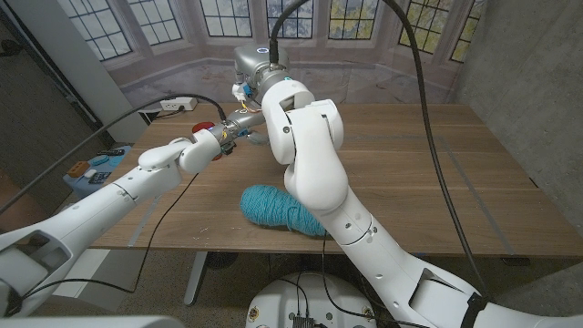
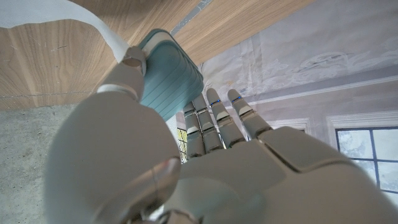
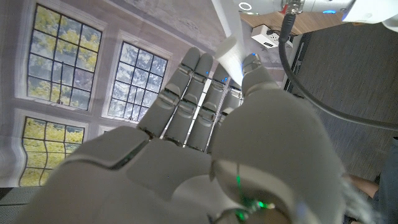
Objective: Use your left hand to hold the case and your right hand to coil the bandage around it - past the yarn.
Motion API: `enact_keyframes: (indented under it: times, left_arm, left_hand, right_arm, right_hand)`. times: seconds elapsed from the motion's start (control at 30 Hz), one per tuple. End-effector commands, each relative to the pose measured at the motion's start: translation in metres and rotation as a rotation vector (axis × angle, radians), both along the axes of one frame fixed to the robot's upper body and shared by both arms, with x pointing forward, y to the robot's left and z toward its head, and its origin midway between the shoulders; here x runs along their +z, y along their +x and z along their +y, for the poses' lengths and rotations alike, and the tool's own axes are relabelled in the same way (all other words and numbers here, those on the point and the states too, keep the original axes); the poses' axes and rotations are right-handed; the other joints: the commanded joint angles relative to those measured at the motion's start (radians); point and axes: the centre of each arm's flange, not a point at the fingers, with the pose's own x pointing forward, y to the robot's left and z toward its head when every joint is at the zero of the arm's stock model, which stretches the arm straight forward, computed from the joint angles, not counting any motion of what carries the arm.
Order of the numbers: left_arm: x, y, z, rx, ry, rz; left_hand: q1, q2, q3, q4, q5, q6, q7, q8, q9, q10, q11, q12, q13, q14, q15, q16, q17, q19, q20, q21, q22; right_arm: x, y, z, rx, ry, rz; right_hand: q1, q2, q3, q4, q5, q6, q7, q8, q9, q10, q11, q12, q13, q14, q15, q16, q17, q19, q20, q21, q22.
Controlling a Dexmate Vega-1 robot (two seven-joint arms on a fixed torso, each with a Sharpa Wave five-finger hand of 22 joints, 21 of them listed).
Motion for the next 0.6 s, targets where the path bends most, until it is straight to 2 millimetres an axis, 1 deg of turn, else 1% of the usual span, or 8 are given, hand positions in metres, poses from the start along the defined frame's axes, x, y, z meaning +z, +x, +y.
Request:
enact_keyframes:
  times: [0.03, 0.33, 0.4, 0.6]
  left_arm:
    - [0.004, 0.004, -0.004, -0.001, 0.002, -0.005]
    - [0.006, 0.007, -0.010, -0.004, 0.001, -0.004]
    - [0.006, 0.007, -0.010, -0.006, 0.000, -0.005]
    - [0.007, 0.008, -0.013, -0.007, -0.001, -0.004]
  left_hand:
    - [-0.021, 0.053, 0.014, 0.013, 0.008, 0.058, -0.049, 0.361, 0.003, 0.078, -0.071, 0.003, 0.003, 0.004, 0.004, -0.001, 0.000, 0.000, 0.000, 0.002, 0.003]
    - [-0.022, 0.053, 0.012, 0.014, 0.007, 0.057, -0.045, 0.362, 0.003, 0.077, -0.069, 0.002, 0.001, 0.003, 0.003, 0.000, 0.000, 0.000, 0.001, 0.002, 0.003]
    - [-0.022, 0.054, 0.012, 0.014, 0.008, 0.057, -0.049, 0.362, 0.002, 0.077, -0.070, 0.002, 0.001, 0.003, 0.004, 0.000, 0.000, -0.001, 0.000, 0.001, 0.003]
    - [-0.023, 0.054, 0.011, 0.014, 0.008, 0.056, -0.049, 0.361, 0.002, 0.077, -0.070, 0.003, 0.001, 0.002, 0.004, 0.000, 0.000, -0.001, 0.000, 0.001, 0.003]
  right_arm:
    - [-0.012, -0.014, 0.003, 0.040, 0.031, 0.061]
    - [-0.019, -0.020, 0.005, 0.075, 0.035, 0.090]
    - [-0.020, -0.021, 0.005, 0.082, 0.038, 0.093]
    - [-0.028, -0.022, 0.006, 0.099, 0.039, 0.121]
  right_hand:
    - [0.002, 0.013, -0.006, -0.002, -0.004, 0.004, 0.004, 0.000, 0.005, 0.003, 0.008, 0.005, 0.001, 0.006, -0.109, 0.007, 0.003, 0.007, -0.001, 0.006, 0.001]
    - [0.001, 0.015, -0.008, -0.002, -0.004, 0.005, 0.005, -0.001, 0.005, 0.004, 0.010, 0.006, 0.001, 0.006, -0.107, 0.007, 0.004, 0.009, 0.001, 0.007, 0.001]
    - [0.001, 0.015, -0.008, -0.002, -0.004, 0.005, 0.007, -0.002, 0.005, 0.006, 0.010, 0.006, 0.002, 0.006, -0.108, 0.007, 0.005, 0.008, 0.001, 0.007, 0.001]
    - [0.001, 0.017, -0.008, -0.002, -0.003, 0.006, 0.008, -0.002, 0.006, 0.007, 0.009, 0.008, 0.003, 0.006, -0.108, 0.007, 0.006, 0.008, 0.001, 0.007, 0.001]
